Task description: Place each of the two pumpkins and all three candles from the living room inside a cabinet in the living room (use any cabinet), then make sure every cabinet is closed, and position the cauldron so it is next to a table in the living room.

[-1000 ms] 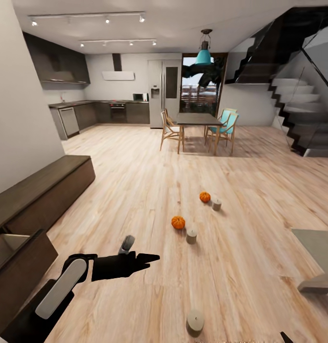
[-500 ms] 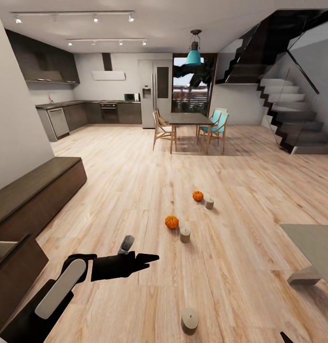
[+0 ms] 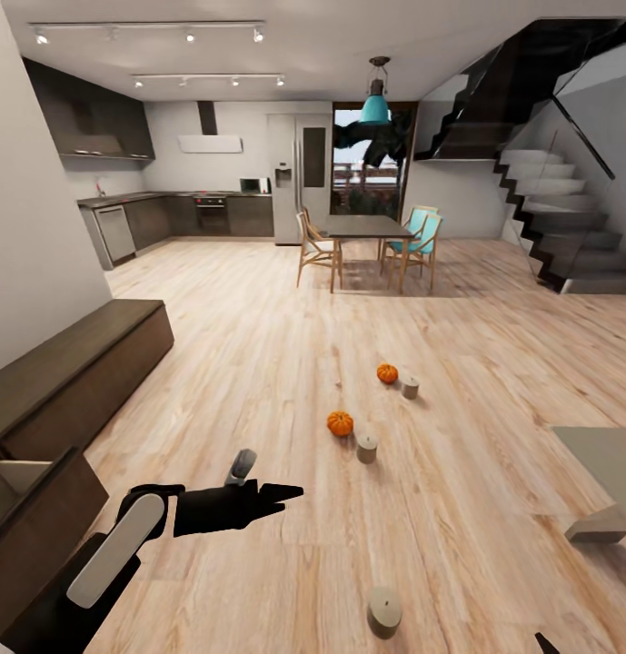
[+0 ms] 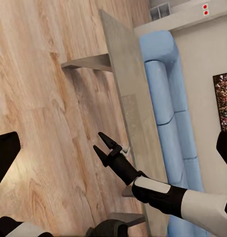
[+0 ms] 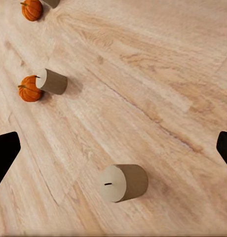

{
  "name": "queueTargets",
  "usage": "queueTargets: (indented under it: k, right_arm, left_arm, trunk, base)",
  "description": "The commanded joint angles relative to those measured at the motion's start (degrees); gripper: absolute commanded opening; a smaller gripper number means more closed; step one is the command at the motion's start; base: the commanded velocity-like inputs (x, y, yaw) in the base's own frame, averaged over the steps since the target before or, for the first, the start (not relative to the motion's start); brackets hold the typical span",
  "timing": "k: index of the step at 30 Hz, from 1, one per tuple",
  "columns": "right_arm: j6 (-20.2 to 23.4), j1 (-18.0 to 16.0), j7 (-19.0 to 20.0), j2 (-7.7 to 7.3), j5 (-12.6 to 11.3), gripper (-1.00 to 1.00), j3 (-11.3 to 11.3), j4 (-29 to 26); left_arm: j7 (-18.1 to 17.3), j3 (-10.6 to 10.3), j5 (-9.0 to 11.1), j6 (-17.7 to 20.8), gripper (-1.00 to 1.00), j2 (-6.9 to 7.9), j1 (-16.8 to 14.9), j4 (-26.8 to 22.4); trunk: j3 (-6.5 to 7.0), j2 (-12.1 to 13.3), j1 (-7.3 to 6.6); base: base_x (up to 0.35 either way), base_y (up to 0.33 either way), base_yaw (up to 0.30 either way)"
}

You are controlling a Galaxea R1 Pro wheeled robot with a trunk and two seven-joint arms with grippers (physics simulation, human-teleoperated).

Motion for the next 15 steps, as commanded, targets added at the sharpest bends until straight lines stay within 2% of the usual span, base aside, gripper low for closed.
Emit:
queueTargets:
  k: [1,5,9,15]
  right_arm:
    - [-0.4,-0.1,0.3,-0.01,-0.2,1.00,0.5,0.2]
    - [-0.4,-0.1,0.3,-0.02,-0.2,1.00,0.5,0.2]
    - [-0.3,-0.1,0.3,-0.02,-0.2,1.00,0.5,0.2]
    - [-0.4,-0.1,0.3,-0.01,-0.2,1.00,0.5,0.1]
  left_arm:
    - [-0.6,-0.1,-0.5,0.0,1.00,0.04,0.0,0.0]
    - [-0.6,-0.1,-0.5,0.0,1.00,0.04,0.0,-0.1]
    - [-0.6,-0.1,-0.5,0.0,1.00,0.04,0.0,-0.3]
    - [-0.6,-0.1,-0.5,0.0,1.00,0.10,0.0,-0.3]
  trunk:
    - [-0.05,0.0,-0.01]
    - [-0.05,0.0,-0.01]
    - [-0.05,0.0,-0.01]
    - [-0.05,0.0,-0.01]
  base:
    - [0.000,0.280,0.000]
    - [0.000,0.282,0.000]
    - [0.133,0.264,0.000]
    - [0.084,0.071,0.000]
